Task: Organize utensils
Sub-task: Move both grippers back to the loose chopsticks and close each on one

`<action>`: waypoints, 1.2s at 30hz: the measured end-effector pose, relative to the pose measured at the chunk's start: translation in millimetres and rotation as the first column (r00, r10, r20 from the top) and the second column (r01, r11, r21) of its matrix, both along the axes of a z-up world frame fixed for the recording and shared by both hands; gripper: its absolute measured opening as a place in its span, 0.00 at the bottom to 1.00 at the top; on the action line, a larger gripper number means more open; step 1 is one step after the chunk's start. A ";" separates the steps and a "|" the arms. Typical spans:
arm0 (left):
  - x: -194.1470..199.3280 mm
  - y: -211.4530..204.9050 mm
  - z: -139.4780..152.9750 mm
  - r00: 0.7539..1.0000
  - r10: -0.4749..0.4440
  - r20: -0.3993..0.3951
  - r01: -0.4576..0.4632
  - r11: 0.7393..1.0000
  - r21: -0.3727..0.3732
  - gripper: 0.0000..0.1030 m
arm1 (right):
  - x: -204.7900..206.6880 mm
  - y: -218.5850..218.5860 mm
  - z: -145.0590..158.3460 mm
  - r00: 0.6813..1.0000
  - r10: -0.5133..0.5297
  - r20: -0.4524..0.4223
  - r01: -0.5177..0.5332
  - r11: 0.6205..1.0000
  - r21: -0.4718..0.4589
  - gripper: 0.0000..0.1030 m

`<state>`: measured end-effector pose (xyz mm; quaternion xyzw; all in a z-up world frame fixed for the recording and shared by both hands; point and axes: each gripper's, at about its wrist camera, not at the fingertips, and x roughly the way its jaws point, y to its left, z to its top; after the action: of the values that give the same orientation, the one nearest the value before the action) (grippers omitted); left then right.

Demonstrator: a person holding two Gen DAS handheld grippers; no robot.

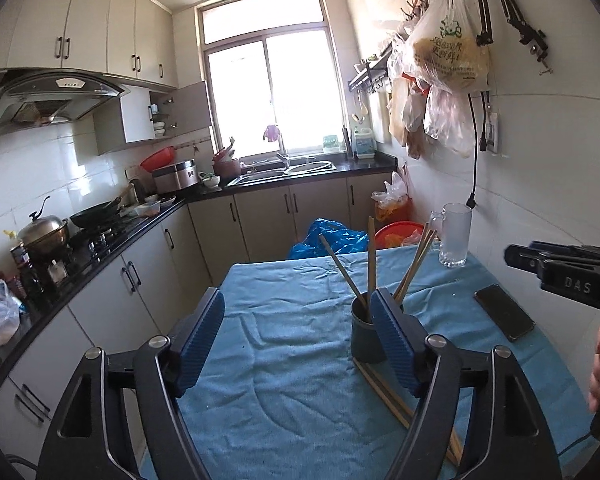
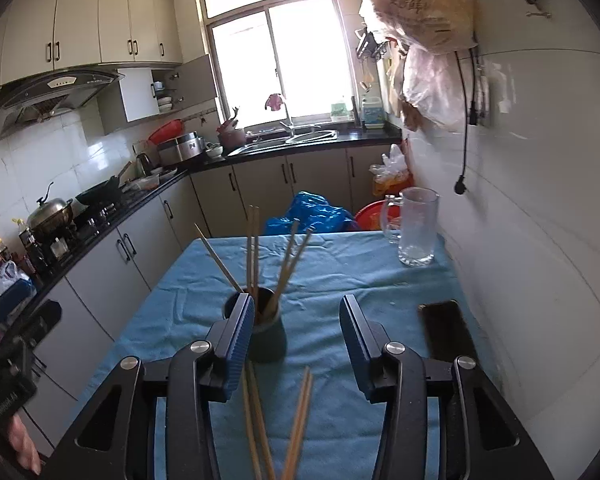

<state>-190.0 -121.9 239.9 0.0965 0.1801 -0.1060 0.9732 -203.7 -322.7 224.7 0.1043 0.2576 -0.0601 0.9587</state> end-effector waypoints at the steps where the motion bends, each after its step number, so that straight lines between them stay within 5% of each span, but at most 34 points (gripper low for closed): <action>1: -3.3 1.5 0.0 1.000 0.001 0.002 -0.001 1.000 -0.003 0.73 | -6.9 -1.9 -0.3 1.000 -0.008 -0.001 0.008 1.000 -0.007 0.48; 11: -30.0 9.0 0.8 0.999 0.006 0.032 -0.006 1.000 -0.007 0.77 | -47.8 -29.1 -3.0 0.997 -0.078 -0.013 0.077 0.997 -0.024 0.50; 22: -25.3 10.5 -13.6 1.000 0.011 -0.022 -0.011 1.000 -0.005 0.78 | -58.6 -51.4 -18.0 0.987 -0.142 -0.071 0.136 0.986 -0.095 0.56; 30: 7.9 17.5 -56.2 0.985 0.028 -0.170 -0.031 0.999 -0.016 0.78 | -31.7 -32.3 -81.6 0.969 -0.007 -0.247 0.000 1.000 -0.029 0.58; 34: 31.8 17.3 -98.0 0.957 0.000 -0.291 -0.004 1.000 -0.011 0.78 | -11.9 -8.7 -128.9 0.937 0.103 -0.334 -0.093 0.995 0.047 0.57; 36: 42.3 15.6 -116.7 0.936 -0.020 -0.353 0.013 1.000 -0.022 0.78 | -3.1 1.7 -148.6 0.919 0.145 -0.366 -0.126 0.989 0.076 0.45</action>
<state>-147.7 -106.2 123.2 0.0678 0.3498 -0.1315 0.9251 -206.8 -321.0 76.1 0.0976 0.4418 -0.0058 0.8918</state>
